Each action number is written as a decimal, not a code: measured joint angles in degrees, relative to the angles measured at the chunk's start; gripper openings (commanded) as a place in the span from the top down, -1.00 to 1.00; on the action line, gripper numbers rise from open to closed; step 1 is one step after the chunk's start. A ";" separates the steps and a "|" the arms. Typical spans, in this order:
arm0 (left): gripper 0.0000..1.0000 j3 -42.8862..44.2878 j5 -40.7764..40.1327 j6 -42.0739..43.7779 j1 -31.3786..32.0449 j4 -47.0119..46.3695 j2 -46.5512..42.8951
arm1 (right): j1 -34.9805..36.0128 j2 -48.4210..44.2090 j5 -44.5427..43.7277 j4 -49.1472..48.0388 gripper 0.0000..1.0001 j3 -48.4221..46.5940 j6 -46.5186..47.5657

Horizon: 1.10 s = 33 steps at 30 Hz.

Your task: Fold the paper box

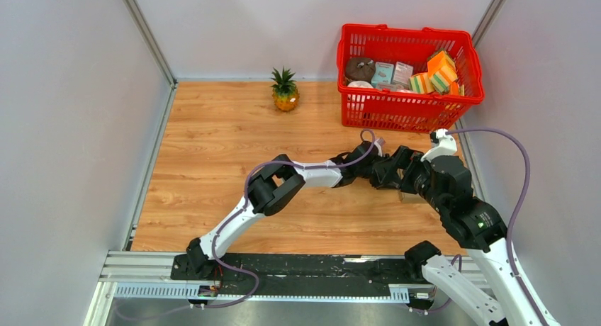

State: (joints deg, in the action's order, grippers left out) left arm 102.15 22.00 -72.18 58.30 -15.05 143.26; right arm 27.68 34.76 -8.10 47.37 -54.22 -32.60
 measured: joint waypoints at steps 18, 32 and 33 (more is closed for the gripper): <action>0.00 9.09 1.90 -3.74 1.25 -1.09 4.17 | 0.00 -0.15 -0.63 0.42 -1.00 -0.61 0.11; -0.15 -40.24 -5.33 16.92 -5.51 2.03 -44.15 | 0.00 1.46 -0.28 0.48 -1.00 -0.61 1.60; -0.16 -43.10 -7.69 19.61 -6.51 4.42 -49.68 | -0.02 1.55 0.15 0.35 -1.00 -0.61 1.90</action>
State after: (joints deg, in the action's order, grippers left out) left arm 59.05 14.31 -52.58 51.79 -10.63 93.58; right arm 27.66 36.32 -7.94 47.72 -54.83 -30.70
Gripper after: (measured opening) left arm 0.566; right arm 0.998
